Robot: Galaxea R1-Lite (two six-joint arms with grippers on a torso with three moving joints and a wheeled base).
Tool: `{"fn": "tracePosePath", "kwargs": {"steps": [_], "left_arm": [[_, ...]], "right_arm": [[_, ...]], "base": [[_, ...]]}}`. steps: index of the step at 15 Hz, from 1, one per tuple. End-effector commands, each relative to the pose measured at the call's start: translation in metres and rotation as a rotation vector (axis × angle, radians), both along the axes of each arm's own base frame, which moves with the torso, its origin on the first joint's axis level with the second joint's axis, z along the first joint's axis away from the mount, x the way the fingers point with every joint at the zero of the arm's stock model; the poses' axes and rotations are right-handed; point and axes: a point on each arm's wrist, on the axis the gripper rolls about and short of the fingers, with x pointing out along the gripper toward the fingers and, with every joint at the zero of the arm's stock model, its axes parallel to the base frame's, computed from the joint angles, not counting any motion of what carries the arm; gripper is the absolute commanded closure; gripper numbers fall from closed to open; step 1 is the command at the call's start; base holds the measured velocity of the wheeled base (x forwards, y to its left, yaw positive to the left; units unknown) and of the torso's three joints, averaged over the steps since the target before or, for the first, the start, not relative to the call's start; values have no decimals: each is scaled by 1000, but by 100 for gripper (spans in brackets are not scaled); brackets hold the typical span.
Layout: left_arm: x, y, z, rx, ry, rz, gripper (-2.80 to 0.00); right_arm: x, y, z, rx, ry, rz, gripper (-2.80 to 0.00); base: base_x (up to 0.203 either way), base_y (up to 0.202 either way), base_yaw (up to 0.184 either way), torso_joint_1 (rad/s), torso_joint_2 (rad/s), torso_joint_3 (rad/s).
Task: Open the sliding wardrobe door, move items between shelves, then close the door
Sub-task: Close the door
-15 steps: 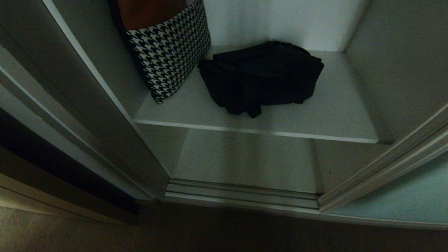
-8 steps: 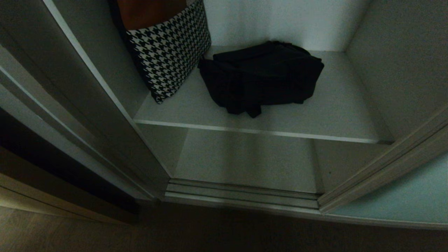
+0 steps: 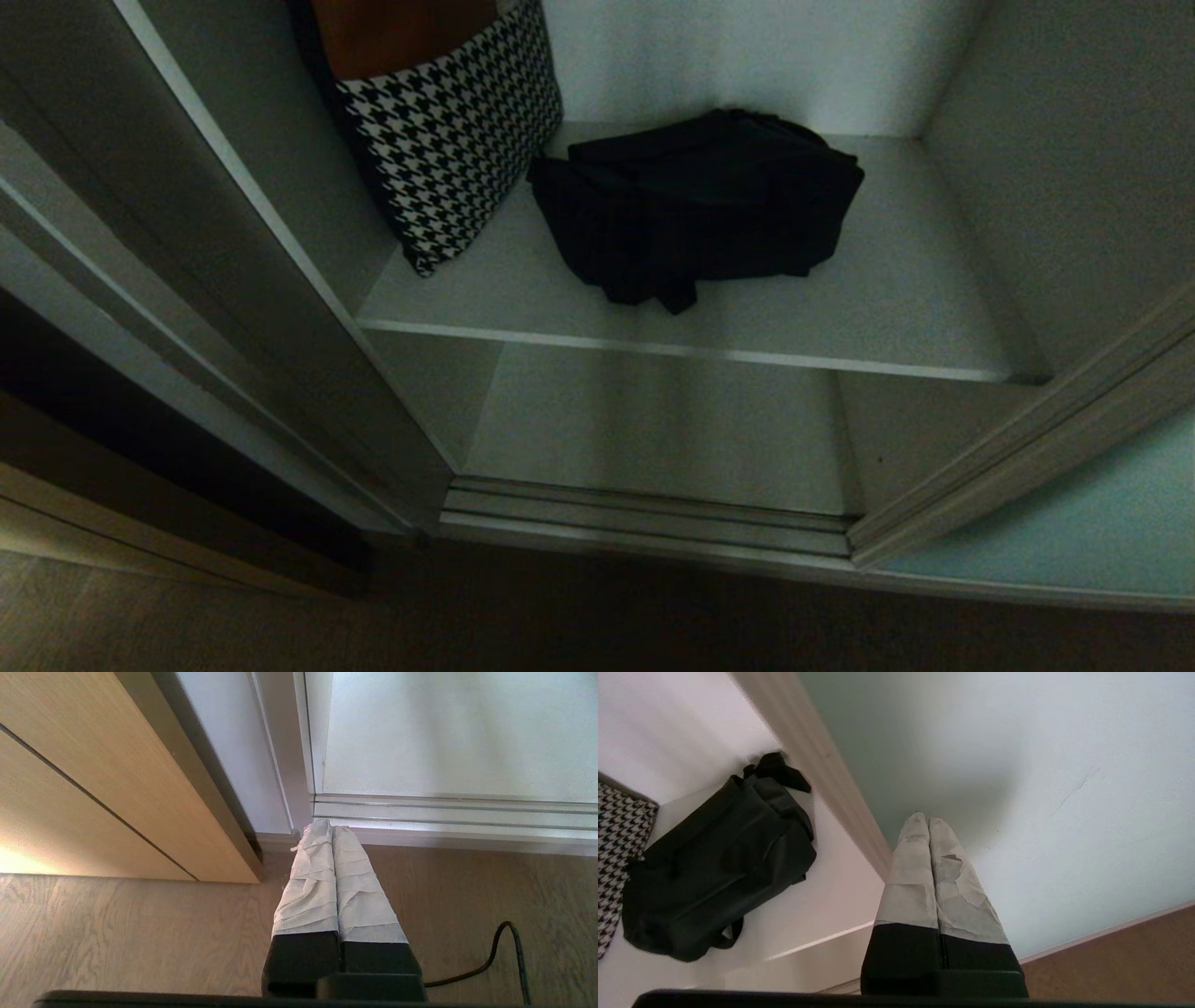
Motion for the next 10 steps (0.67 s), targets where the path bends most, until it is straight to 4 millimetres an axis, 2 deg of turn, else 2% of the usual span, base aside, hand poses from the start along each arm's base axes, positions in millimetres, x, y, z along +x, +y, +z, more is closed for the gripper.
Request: {"fn": "tracePosePath", "kwargs": {"steps": [1, 6, 10], "left_arm": [[0, 0, 0, 1, 2, 0, 0], [0, 0, 0, 1, 2, 0, 0], [0, 0, 0, 1, 2, 0, 0]], "right_arm": [[11, -2, 1, 7, 8, -1, 0], [18, -4, 3, 5, -10, -15, 0], [7, 1, 5, -18, -31, 86, 0]], "base": [[0, 0, 0, 0, 0, 0], [0, 0, 0, 0, 0, 0], [0, 0, 0, 0, 0, 0]]}}
